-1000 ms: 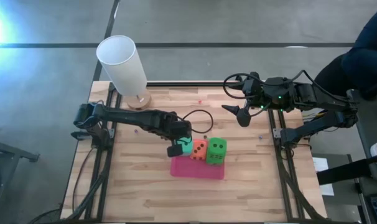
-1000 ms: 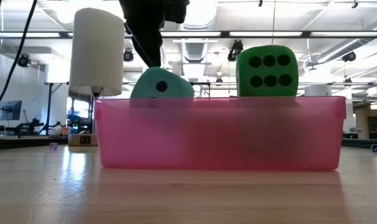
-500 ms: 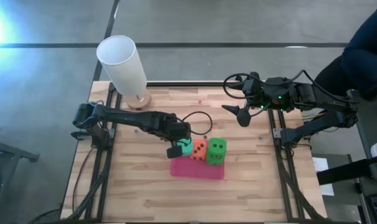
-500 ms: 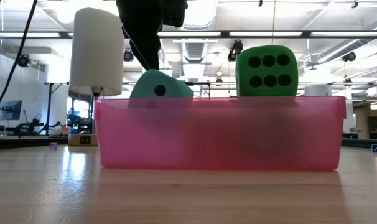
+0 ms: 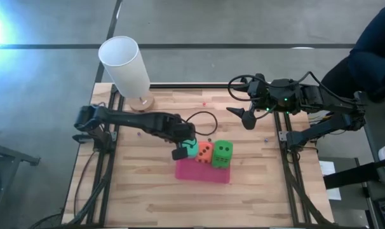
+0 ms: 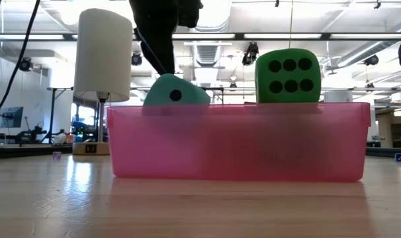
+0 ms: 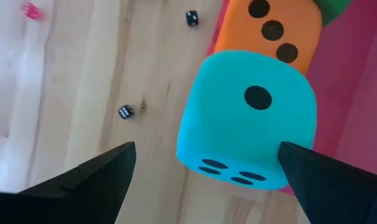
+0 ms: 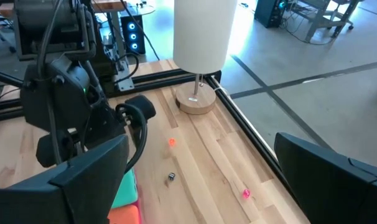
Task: Pick & Place Dice
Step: Put the large blue dice into the pink bin
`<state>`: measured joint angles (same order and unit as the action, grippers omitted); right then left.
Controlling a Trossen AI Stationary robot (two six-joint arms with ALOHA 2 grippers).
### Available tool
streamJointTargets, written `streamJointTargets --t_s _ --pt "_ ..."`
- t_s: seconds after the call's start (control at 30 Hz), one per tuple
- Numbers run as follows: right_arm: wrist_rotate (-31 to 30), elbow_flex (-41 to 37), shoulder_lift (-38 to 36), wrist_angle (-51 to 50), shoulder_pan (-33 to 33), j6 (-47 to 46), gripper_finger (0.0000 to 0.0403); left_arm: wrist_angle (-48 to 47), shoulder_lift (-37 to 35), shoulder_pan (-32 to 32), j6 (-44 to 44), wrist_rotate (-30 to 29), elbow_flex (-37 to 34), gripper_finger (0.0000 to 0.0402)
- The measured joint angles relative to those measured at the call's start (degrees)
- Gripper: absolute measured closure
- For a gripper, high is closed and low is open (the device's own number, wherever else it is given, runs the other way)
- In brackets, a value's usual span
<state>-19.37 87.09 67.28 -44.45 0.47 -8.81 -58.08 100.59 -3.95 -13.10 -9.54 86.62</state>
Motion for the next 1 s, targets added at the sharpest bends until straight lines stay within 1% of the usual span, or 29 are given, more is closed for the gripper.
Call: streamJointTargets --t_s 0.13,0.3,0.4,0.7,1.0 --pt "-0.01 0.0 -0.01 0.0 0.0 -0.01 0.0003 -0.35 -1.2 0.03 -0.01 0.1 0.31 0.0002" --pt "0.0 0.0 -0.02 0.0 0.0 -0.03 0.0003 -0.62 -1.44 -0.03 2.99 3.16 0.21 0.0005" --pt "0.02 0.0 0.01 0.0 0.0 -0.01 0.0003 -0.6 -1.44 -0.08 5.32 3.25 -0.9 0.0008" --pt "-0.01 0.0 -0.01 0.0 0.0 -0.02 0.0003 -1.68 -1.42 0.18 5.38 1.23 -1.89 0.0011" --pt "0.02 0.0 -0.02 0.0 0.0 -0.05 0.0003 3.86 -1.81 0.14 5.28 1.13 -6.35 0.0016"
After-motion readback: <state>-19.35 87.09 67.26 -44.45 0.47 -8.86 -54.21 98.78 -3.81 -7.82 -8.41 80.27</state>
